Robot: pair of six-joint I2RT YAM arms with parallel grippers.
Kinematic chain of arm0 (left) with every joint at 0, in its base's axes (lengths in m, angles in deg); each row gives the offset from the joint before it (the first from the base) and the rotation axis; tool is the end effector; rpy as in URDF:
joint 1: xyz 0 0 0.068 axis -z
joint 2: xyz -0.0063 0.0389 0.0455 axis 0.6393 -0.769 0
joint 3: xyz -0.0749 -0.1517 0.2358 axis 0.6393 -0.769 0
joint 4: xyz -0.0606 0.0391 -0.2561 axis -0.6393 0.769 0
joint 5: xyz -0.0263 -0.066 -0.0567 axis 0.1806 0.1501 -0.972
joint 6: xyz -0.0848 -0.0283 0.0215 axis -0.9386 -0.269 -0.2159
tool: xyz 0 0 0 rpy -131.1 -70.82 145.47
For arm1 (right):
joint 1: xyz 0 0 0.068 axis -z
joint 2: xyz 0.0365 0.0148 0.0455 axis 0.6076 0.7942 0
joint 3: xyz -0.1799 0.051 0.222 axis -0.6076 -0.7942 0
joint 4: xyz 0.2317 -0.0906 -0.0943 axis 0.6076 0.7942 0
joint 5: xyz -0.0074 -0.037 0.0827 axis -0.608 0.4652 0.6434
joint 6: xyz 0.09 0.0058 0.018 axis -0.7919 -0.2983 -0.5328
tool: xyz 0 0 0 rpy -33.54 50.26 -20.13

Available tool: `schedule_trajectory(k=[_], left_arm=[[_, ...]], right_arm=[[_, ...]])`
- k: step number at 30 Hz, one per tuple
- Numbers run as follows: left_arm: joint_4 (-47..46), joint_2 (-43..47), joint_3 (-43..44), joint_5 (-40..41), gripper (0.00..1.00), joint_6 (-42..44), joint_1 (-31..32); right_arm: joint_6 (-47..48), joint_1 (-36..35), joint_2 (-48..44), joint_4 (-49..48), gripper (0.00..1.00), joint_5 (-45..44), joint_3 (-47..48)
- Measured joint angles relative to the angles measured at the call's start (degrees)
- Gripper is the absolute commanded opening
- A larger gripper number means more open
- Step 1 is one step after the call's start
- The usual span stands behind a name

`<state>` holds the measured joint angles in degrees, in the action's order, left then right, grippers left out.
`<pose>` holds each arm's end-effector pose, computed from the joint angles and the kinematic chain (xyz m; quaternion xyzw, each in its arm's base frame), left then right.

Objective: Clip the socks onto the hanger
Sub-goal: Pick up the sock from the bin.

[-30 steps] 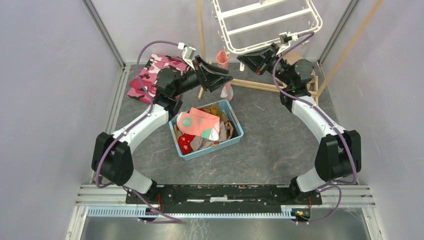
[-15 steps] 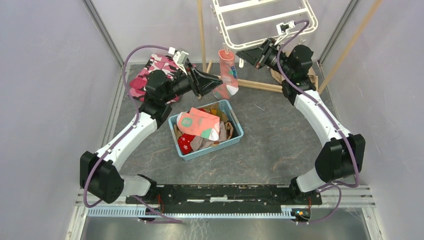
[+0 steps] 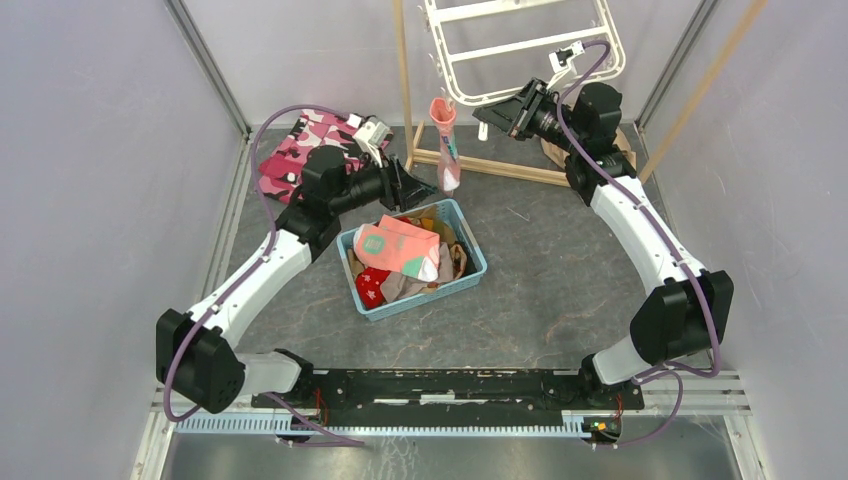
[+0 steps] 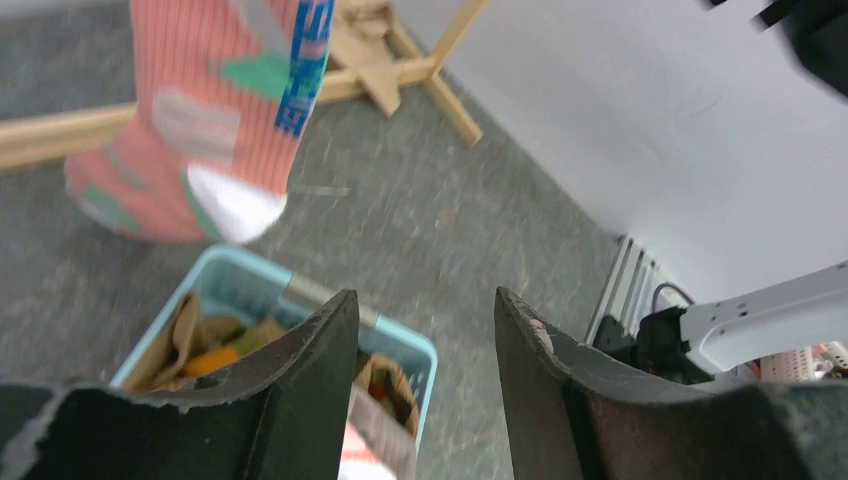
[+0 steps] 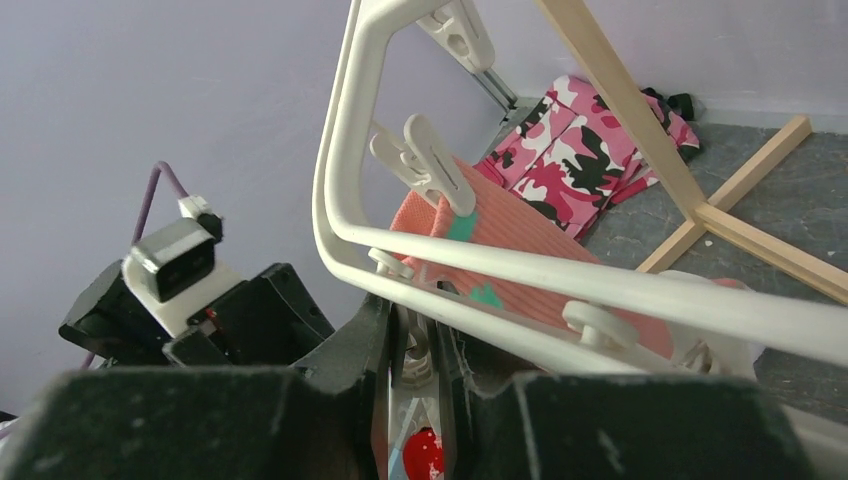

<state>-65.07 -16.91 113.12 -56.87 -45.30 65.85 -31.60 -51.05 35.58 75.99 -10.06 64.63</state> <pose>0.2849 -0.1907 0.3775 0.2013 0.7048 -0.4724 0.4894 0.3805 0.1421 0.4363 -0.0231 0.6915 0.5331 0.4870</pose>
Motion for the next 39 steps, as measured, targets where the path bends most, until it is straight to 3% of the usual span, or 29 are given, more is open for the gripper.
schedule_trajectory(k=[8, 14, 19, 29, 39], left_arm=[[17.2, 0.2, -1.0, 8.2, 0.57, 5.2, -0.1], [24.4, 0.2, -1.0, 14.3, 0.56, 5.2, -0.2], [31.6, -4.1, 2.7, 23.4, 0.49, 5.0, -1.3], [42.6, -14.4, 11.3, 38.1, 0.57, -8.4, -2.4], [47.8, -21.3, 17.4, 41.1, 0.59, -16.9, -2.4]], right_arm=[[1.2, 0.0, 0.0, 0.1, 0.00, -0.2, 0.0], [1.8, 0.0, 0.0, 0.3, 0.00, -0.3, 0.0], [2.4, 0.0, 0.0, 0.6, 0.00, -0.5, 0.0], [2.8, 0.0, -0.1, 0.9, 0.00, -0.6, 0.0], [2.8, 0.0, -0.1, 0.9, 0.00, -0.6, -0.1]])
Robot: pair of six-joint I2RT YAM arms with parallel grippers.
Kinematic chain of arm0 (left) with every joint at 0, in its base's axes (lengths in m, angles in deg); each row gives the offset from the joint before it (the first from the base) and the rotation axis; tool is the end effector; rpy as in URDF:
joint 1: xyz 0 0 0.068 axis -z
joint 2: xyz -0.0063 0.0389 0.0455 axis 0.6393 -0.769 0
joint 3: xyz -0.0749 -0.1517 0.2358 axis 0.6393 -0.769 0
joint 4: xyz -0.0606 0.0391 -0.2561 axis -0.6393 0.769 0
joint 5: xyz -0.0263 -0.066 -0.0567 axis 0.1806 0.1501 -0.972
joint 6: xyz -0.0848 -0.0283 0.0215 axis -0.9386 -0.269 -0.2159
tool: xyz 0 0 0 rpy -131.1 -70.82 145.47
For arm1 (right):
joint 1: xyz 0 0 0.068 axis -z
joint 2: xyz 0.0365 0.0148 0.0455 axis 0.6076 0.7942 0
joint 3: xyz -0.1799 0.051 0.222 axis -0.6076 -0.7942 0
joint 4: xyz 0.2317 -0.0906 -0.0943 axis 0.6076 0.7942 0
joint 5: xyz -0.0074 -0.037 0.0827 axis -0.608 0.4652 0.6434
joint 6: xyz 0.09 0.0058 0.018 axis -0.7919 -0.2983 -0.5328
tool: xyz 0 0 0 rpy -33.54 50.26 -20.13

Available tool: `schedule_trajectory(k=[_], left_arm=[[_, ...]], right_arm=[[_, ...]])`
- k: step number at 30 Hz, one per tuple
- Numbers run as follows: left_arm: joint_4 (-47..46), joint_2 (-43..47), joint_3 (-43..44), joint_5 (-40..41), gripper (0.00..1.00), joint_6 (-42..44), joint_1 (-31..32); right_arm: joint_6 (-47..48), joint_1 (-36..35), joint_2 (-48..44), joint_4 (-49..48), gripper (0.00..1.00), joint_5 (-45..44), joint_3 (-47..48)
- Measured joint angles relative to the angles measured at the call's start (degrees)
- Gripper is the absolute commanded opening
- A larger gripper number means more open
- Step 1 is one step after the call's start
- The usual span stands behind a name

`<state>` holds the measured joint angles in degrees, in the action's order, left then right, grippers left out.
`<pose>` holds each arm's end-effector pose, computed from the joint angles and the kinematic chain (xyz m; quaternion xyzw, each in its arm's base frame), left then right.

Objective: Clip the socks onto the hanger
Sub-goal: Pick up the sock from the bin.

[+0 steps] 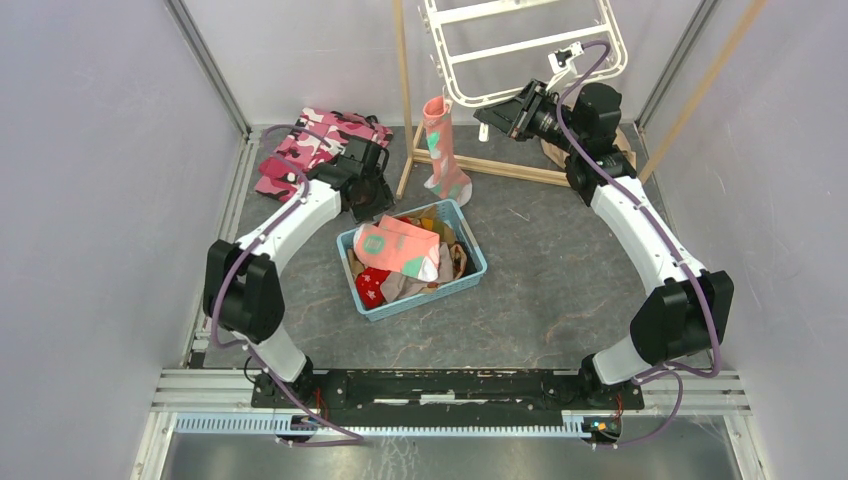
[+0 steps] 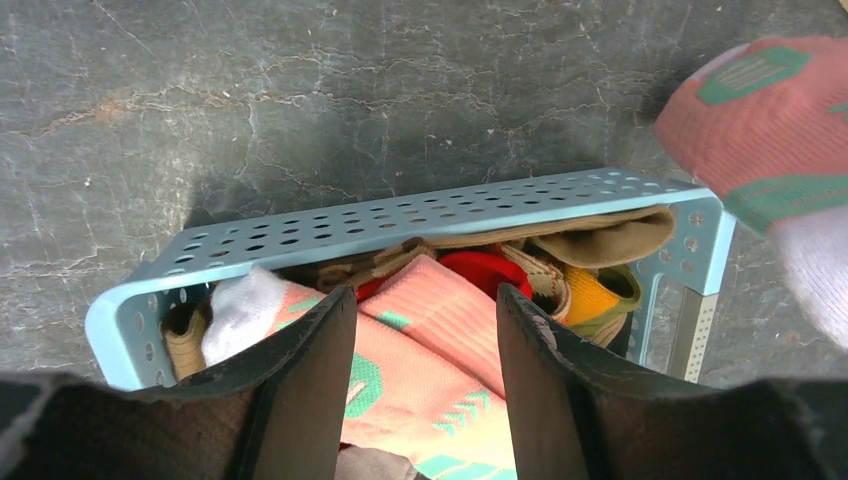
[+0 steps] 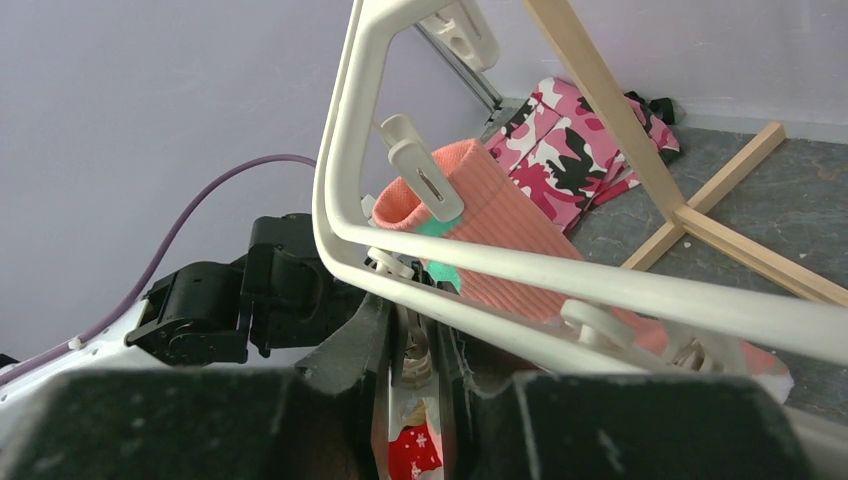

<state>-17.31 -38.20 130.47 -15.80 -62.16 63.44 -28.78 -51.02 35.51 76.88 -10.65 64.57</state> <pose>0.3581 -0.1456 0.2525 -0.1705 0.9413 -0.1029 0.2725 0.3810 0.1413 0.4342 -0.0333 0.6955 0.5174 0.4975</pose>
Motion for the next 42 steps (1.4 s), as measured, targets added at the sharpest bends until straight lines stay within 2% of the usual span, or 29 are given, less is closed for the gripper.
schedule_trajectory(k=[12, 13, 16, 19, 24, 28, 36, 42], left_arm=[[1.1, -5.2, 1.2, -0.1, 0.41, -2.3, 0.4], [1.2, -5.2, 1.3, -0.1, 0.36, -2.2, 0.4], [1.3, -5.2, 1.4, -0.3, 0.11, -2.2, 0.4], [1.6, -5.2, 1.4, -0.8, 0.03, -2.3, 0.4], [1.6, -3.8, 1.4, -1.9, 0.02, -1.7, 0.4], [-0.2, 0.9, 0.2, -4.8, 0.02, 2.6, 0.4], [-15.1, 20.4, -11.5, -21.3, 0.02, 15.2, 0.4], [-19.5, 22.0, -13.1, -27.2, 0.02, 19.8, 0.4]], right_arm=[[0.6, 0.0, -0.1, -0.2, 0.00, -0.7, -0.7], [0.6, 0.0, -0.2, -0.2, 0.00, -0.8, -0.7], [0.8, 0.0, -0.2, -0.2, 0.00, -0.8, -0.8], [0.8, 0.0, -0.2, -0.2, 0.00, -0.8, -0.8], [1.0, 0.0, -0.6, -0.4, 0.00, -0.9, -1.4], [1.0, 0.2, -1.0, -0.4, 0.00, -0.9, -1.7], [1.0, 0.3, -1.3, -0.4, 0.00, -0.9, -2.0], [1.0, 0.3, -1.9, -0.5, 0.00, -1.1, -2.3]])
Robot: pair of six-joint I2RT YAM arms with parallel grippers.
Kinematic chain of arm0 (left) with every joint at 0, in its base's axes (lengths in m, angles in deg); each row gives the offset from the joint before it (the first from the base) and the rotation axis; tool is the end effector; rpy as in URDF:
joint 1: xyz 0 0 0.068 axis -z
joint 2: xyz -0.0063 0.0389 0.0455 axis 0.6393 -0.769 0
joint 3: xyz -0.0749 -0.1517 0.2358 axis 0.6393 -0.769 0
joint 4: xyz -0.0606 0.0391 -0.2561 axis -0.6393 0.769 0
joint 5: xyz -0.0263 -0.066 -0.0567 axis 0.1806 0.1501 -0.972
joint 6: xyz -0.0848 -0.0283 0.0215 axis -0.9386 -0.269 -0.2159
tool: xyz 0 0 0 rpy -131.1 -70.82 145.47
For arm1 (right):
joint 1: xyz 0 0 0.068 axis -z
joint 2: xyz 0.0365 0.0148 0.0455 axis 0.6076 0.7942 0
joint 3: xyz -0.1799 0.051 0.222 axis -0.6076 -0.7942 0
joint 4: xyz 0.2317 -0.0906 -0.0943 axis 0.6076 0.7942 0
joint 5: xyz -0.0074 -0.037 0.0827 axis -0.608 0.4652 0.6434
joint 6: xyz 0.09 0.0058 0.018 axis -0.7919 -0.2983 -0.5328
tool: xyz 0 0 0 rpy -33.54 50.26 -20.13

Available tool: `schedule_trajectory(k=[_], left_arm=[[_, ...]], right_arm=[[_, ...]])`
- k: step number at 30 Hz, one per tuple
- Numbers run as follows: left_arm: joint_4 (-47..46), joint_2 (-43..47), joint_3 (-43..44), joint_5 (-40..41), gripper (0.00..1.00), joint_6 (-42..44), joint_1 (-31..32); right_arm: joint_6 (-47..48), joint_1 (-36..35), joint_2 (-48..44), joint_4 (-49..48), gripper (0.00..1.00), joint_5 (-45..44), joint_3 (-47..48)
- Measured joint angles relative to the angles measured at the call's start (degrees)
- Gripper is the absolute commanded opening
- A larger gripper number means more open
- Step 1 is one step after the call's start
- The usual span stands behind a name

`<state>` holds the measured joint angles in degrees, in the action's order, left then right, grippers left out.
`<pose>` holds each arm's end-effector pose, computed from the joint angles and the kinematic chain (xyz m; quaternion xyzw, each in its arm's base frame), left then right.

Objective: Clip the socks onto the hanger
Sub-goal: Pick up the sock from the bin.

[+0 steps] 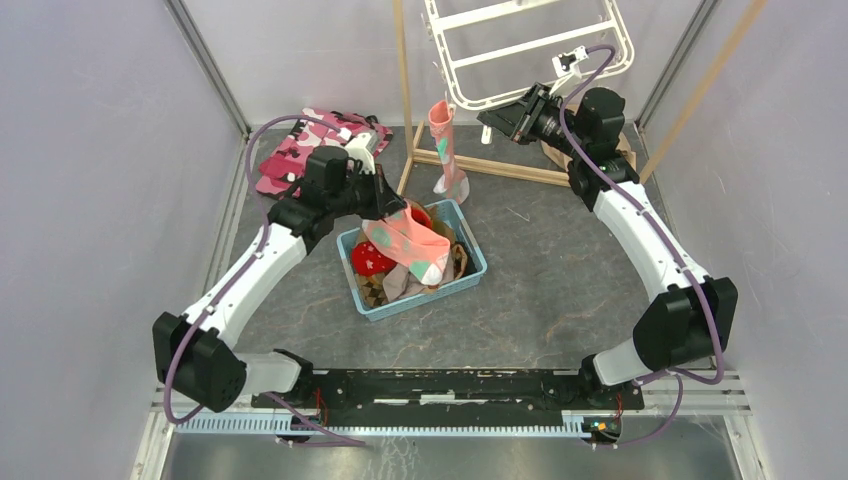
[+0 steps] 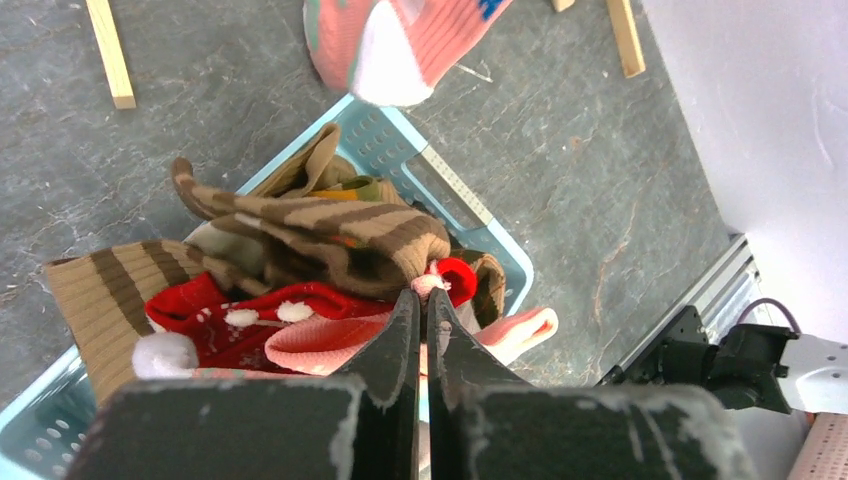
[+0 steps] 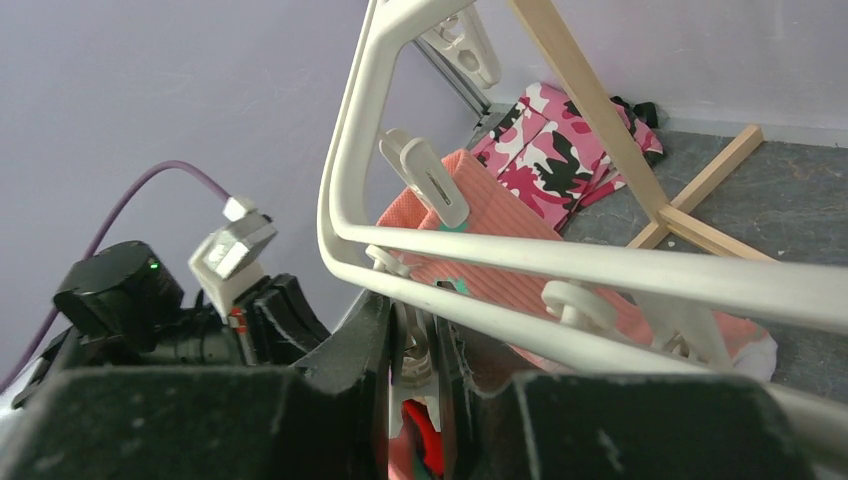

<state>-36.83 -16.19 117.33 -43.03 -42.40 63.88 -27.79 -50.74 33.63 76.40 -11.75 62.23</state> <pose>0.2861 -0.1590 0.3391 0.1020 0.8448 -0.3349 0.4048 0.3741 0.1363 0.4317 -0.0308 0.6953 0.5073 0.5082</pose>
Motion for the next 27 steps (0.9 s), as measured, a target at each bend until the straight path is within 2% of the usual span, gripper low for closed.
schedule_trajectory(k=[5, 7, 12, 15, 18, 20, 27], left_arm=[[0.6, -6.0, 0.0, -1.1, 0.03, 0.4, 0.0], [1.0, -8.8, 0.0, -1.2, 0.06, 0.4, 0.0], [1.4, -16.1, 1.0, -1.9, 0.28, 0.3, 0.0], [1.6, -19.1, 2.5, -2.3, 0.49, 0.4, 0.1], [2.3, -18.5, 2.9, -1.8, 0.66, 0.8, 0.1], [2.8, -16.7, 2.9, -1.1, 0.71, 1.4, 0.1], [6.3, -5.7, 2.9, 3.9, 0.74, 4.0, 0.1]], right_arm=[[0.0, 0.0, -0.2, 0.0, 0.00, 0.0, -0.2], [0.0, 0.0, -0.2, -0.1, 0.00, -0.1, -0.2], [0.0, 0.0, -0.2, -0.2, 0.00, -0.1, -0.2], [0.0, 0.0, -0.2, -0.2, 0.00, -0.1, -0.2], [0.0, 0.0, -0.2, -0.2, 0.00, -0.1, -0.2], [0.0, 0.0, -0.2, -0.2, 0.00, -0.1, -0.2], [0.0, 0.0, -0.2, -0.2, 0.00, -0.1, -0.2]])
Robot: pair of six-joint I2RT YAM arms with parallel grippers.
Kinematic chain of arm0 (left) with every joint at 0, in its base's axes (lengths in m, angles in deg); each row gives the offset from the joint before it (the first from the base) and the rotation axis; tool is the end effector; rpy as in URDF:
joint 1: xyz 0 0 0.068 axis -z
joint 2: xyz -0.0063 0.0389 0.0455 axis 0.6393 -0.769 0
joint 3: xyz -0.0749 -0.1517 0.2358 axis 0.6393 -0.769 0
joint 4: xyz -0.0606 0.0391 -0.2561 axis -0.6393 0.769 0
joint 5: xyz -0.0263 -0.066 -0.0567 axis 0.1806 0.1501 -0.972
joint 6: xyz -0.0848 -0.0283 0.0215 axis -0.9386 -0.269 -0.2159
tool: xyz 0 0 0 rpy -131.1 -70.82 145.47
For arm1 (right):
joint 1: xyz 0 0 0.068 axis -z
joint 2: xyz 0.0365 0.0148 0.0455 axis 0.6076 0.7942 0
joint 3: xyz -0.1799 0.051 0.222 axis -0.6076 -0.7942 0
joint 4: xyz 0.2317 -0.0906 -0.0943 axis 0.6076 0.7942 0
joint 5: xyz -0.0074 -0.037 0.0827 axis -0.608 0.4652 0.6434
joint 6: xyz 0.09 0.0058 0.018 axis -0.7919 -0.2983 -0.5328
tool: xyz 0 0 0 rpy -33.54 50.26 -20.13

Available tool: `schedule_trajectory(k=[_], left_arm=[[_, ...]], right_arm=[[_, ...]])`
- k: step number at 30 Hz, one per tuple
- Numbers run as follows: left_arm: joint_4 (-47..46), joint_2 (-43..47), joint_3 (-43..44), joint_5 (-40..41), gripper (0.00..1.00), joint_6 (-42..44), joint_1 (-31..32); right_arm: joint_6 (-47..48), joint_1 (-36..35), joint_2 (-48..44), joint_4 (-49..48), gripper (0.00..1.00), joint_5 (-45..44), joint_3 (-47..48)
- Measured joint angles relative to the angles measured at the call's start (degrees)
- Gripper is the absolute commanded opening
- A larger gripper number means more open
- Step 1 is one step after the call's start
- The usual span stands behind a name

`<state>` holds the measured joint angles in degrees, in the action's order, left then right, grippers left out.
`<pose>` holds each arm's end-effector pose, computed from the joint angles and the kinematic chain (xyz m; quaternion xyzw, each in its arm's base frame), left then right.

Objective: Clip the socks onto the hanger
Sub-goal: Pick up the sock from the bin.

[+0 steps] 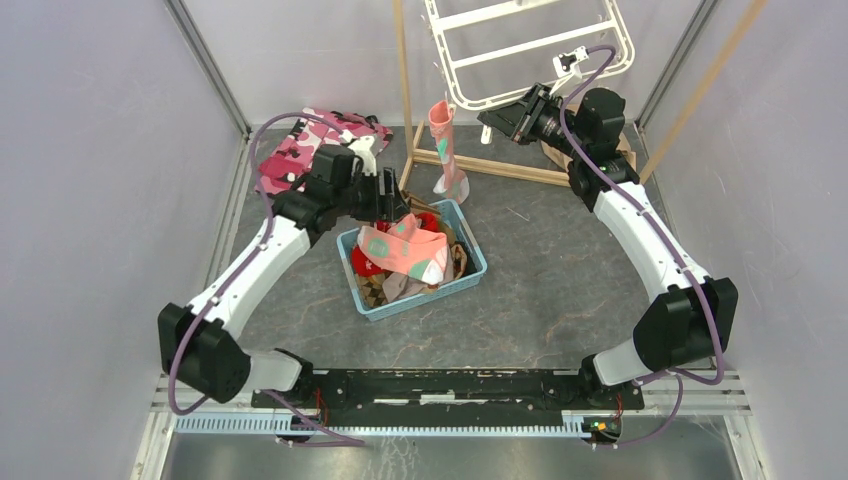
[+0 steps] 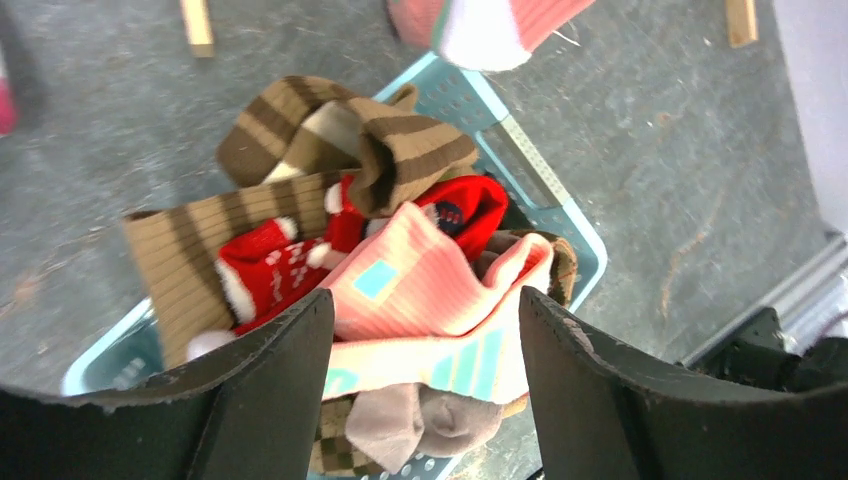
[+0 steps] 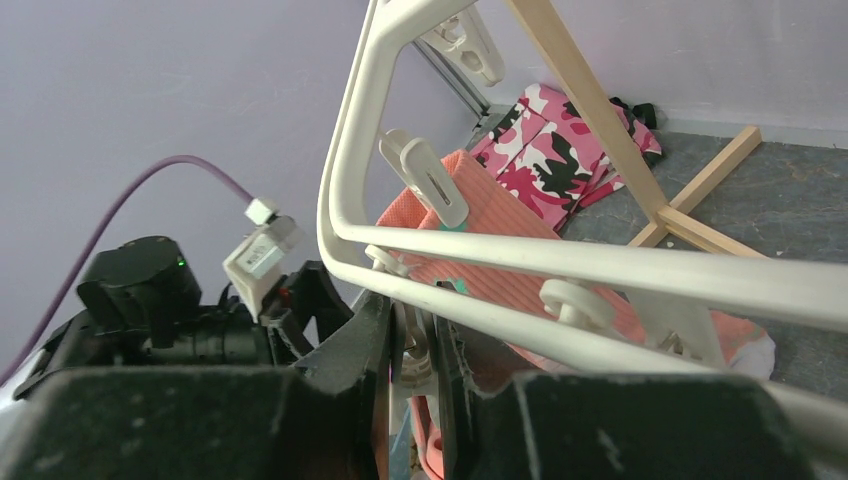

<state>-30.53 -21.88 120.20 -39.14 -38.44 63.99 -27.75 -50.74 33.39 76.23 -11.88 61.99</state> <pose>0.3030 -0.1614 0.3121 0.1073 0.8841 -0.2750 0.3623 0.3731 0.1359 0.4320 -0.0308 0.6944 0.5068 0.5099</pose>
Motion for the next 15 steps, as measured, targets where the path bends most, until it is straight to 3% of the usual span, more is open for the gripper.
schedule_trajectory(k=[3, 5, 10, 15], left_arm=[[2.2, 3.1, 0.0, 4.3, 0.77, -0.3, 0.0], [4.1, 4.2, 0.0, 7.9, 0.84, -2.3, 0.0], [15.3, 0.7, 3.8, 16.2, 0.83, -14.1, 0.0], [23.0, -6.2, 7.5, 21.2, 0.75, -23.3, 0.0]], right_arm=[[0.0, 0.0, 0.0, 0.0, 0.00, 0.0, 0.0], [0.1, 0.0, 0.0, 0.0, 0.00, 0.0, 0.0], [0.2, 0.0, 0.0, 0.0, 0.00, 0.0, 0.0], [0.2, 0.0, 0.0, 0.0, 0.00, 0.0, -0.1]])
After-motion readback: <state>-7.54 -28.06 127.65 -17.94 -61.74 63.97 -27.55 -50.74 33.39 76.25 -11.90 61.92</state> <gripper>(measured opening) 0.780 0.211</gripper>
